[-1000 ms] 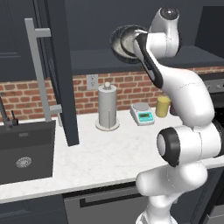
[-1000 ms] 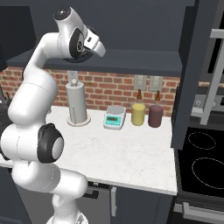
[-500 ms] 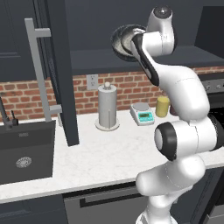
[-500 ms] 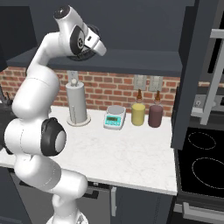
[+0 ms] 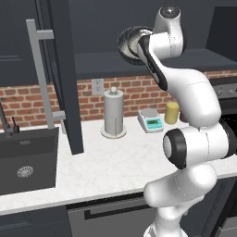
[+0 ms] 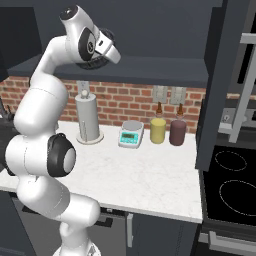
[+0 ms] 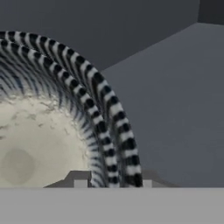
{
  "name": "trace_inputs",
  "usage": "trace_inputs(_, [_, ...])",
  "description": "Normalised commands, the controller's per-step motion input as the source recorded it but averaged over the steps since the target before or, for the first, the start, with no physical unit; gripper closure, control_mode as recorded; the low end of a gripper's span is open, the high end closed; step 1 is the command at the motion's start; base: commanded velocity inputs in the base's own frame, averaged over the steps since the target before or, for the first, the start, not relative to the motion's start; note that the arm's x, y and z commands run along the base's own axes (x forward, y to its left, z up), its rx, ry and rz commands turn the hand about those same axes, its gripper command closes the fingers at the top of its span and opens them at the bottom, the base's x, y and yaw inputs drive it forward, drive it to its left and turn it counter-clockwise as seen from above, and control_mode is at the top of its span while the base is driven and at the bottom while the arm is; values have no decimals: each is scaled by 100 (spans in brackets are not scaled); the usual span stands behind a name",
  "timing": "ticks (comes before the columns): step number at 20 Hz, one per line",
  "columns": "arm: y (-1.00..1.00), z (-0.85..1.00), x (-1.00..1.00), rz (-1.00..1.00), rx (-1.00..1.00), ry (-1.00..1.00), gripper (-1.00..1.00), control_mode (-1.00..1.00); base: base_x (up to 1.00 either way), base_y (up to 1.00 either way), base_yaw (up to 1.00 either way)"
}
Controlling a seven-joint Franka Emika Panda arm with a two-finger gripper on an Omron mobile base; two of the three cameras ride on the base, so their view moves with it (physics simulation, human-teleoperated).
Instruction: Pick up the bowls on the counter and stack them on top of one another in the open cabinet. Place the smaller bowl on top of the larger bowl.
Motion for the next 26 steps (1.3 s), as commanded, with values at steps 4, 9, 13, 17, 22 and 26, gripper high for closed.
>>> trace_inputs(4, [0,0,0,0,0,0,-100,-100,0,0,0])
trace_inputs(9, [0,0,0,0,0,0,-100,-100,0,0,0])
trace_inputs(13, [0,3,-3,0,0,0,-100,-100,0,0,0])
trace_inputs(17, [0,26,-63,2,0,-4,-100,-100,0,0,0])
trace_inputs(22, [2,4,-87,13,0,-7,-100,-100,0,0,0])
trace_inputs(26, [0,0,-95,12,-1,-7,-100,-100,0,0,0])
